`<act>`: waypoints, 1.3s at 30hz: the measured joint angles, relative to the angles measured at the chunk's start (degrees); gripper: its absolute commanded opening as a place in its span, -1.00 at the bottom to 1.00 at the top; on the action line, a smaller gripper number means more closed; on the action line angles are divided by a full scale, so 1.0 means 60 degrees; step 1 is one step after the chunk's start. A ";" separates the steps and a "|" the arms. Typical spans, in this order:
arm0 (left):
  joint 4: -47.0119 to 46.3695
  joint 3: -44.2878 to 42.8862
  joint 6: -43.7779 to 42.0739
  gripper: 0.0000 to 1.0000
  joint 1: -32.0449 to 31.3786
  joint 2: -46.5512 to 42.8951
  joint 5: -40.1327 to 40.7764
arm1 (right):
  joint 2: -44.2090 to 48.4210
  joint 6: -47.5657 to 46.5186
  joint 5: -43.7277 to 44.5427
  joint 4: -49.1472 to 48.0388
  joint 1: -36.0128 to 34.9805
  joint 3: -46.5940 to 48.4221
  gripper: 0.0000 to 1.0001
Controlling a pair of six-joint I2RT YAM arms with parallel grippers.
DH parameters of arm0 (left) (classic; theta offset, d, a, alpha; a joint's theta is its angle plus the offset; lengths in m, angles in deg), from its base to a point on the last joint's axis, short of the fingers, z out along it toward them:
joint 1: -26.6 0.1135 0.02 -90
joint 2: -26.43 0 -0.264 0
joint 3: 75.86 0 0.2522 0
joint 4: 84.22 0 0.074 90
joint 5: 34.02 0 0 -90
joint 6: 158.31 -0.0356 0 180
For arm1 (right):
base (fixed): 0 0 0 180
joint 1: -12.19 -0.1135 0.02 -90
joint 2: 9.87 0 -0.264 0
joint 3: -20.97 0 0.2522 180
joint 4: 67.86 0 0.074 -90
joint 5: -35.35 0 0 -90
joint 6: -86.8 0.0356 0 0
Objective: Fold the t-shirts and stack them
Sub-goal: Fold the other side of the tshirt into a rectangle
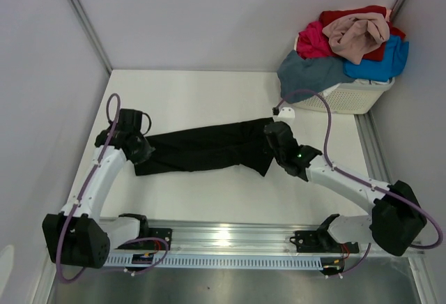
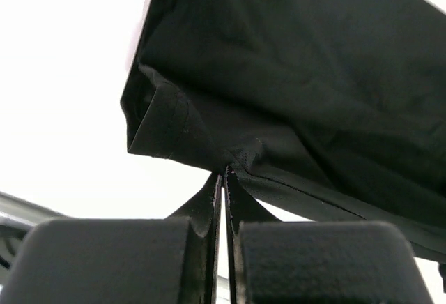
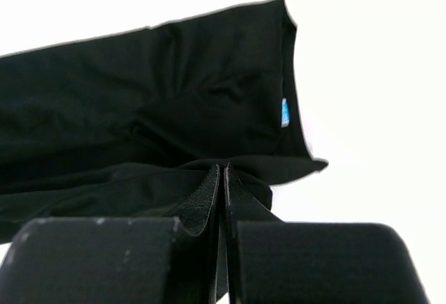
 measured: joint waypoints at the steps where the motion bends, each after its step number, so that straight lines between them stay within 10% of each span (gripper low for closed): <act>1: -0.0066 -0.0168 -0.0040 -0.99 0.0000 0.0189 0.0087 | -0.0200 -0.0069 -0.0040 -0.0062 0.0106 0.0135 -1.00; 33: -0.1275 -0.2503 -0.0044 -0.99 -0.0018 0.4929 0.1647 | -0.5952 -0.1348 -0.0725 -0.1497 0.2014 0.4681 -1.00; 35: -0.1293 -0.2663 -0.0040 -0.89 -0.0018 0.5133 0.1723 | -0.6313 -0.1370 -0.0772 -0.1410 0.2080 0.5060 -0.77; 37: -0.1341 -0.2743 -0.0007 -0.64 -0.0018 0.5337 0.1800 | -0.6655 -0.1366 -0.0812 -0.1337 0.2106 0.5359 0.08; 39: -0.1308 -0.2750 0.0022 -0.20 -0.0015 0.5508 0.1931 | -0.6947 -0.1402 -0.0820 -0.1279 0.2131 0.5523 0.47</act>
